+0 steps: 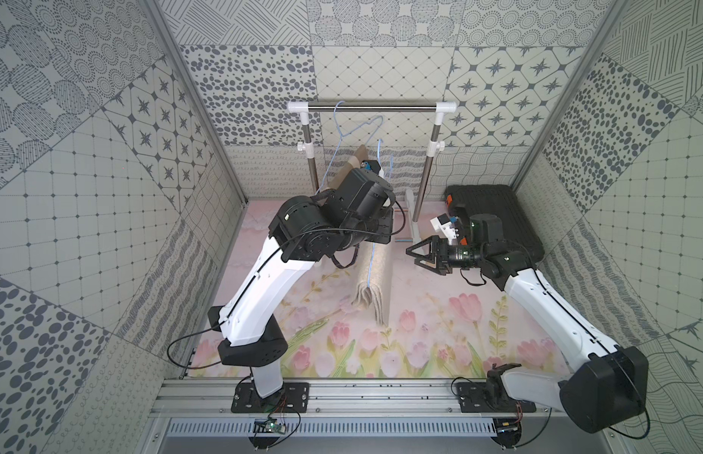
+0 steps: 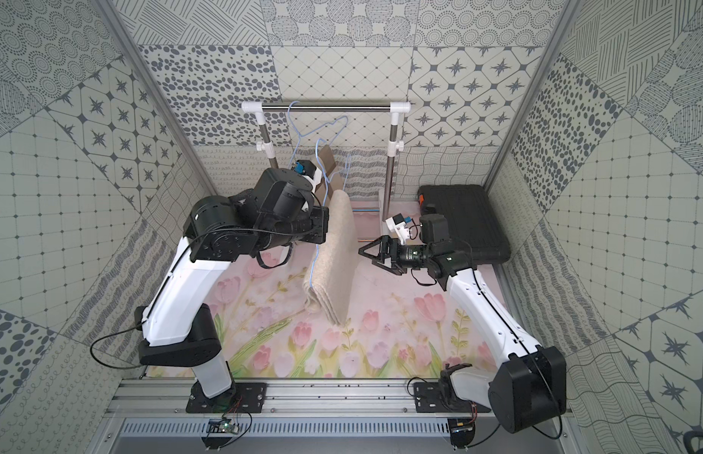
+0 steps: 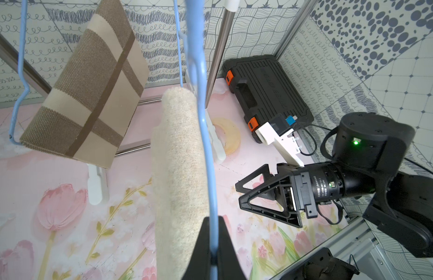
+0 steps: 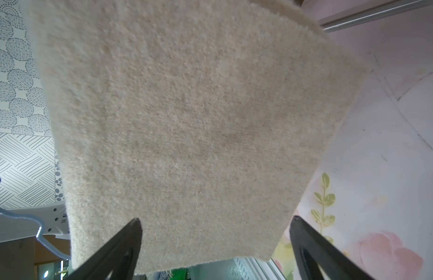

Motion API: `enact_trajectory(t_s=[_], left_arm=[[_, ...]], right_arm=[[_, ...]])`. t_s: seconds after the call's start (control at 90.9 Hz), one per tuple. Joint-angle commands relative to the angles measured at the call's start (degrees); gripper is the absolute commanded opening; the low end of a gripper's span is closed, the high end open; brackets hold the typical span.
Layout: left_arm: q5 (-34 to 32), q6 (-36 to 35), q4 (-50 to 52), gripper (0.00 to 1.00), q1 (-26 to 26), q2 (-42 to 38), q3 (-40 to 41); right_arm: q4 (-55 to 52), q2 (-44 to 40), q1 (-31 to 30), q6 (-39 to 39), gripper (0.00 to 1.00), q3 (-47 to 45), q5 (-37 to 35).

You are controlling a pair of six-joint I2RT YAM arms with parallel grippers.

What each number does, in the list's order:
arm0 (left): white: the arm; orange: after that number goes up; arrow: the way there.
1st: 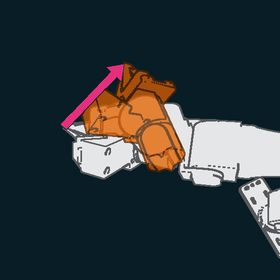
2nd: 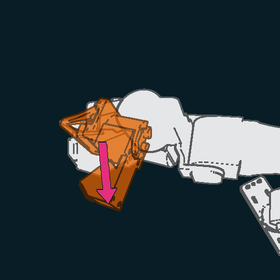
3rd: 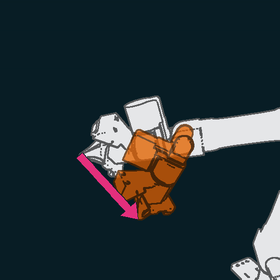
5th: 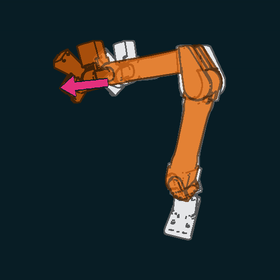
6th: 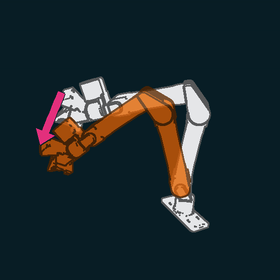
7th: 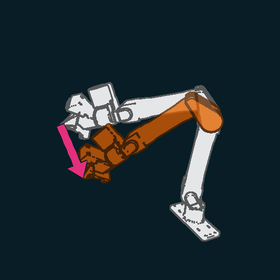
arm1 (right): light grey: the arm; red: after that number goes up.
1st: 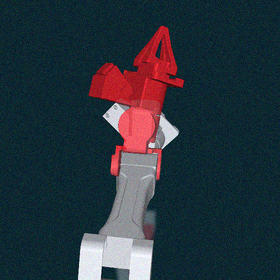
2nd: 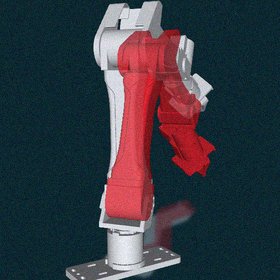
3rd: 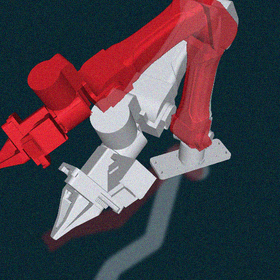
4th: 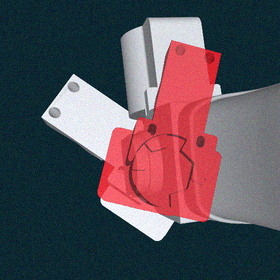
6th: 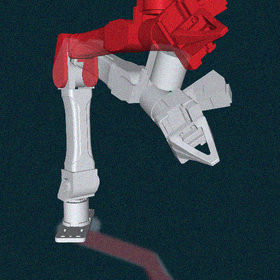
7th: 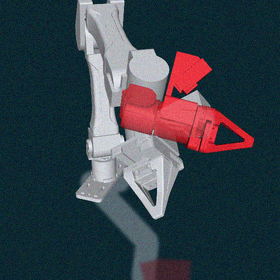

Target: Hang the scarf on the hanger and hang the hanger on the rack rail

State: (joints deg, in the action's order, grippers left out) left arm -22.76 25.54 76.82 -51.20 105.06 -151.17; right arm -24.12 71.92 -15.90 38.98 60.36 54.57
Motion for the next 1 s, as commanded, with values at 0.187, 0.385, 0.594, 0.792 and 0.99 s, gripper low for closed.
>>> enact_trajectory(t_s=[0.187, 0.385, 0.594, 0.792, 0.99], left_arm=[[17.4, -10.7, -17.6, 0.0, 10.7, 8.6, -6.0], [19.5, -9.9, -21.2, 0.0, 13.0, 11.6, -6.8], [17.7, -9.2, -21.1, 0.0, 13.1, 12.1, -6.1], [16.8, -8.9, -21.7, 0.0, 13.1, 11.3, -5.0], [16.6, -8.5, -22.0, 0.0, 13.1, 10.1, -3.5]], right_arm=[[3.4, -0.2, 0.1, -3.1, 0.97, -0.2, -0.4], [1.7, -5.0, -1.2, -3.1, 0.97, 5.8, -3.6], [-6.4, -2.9, -12.0, -11.1, 0.94, 15.3, -16.1], [-8.3, -0.1, -22.2, -16.1, 0.72, 20.5, -33.2], [-8.2, 1.1, -28.9, -20.1, 0.63, 22.1, -50.6]])
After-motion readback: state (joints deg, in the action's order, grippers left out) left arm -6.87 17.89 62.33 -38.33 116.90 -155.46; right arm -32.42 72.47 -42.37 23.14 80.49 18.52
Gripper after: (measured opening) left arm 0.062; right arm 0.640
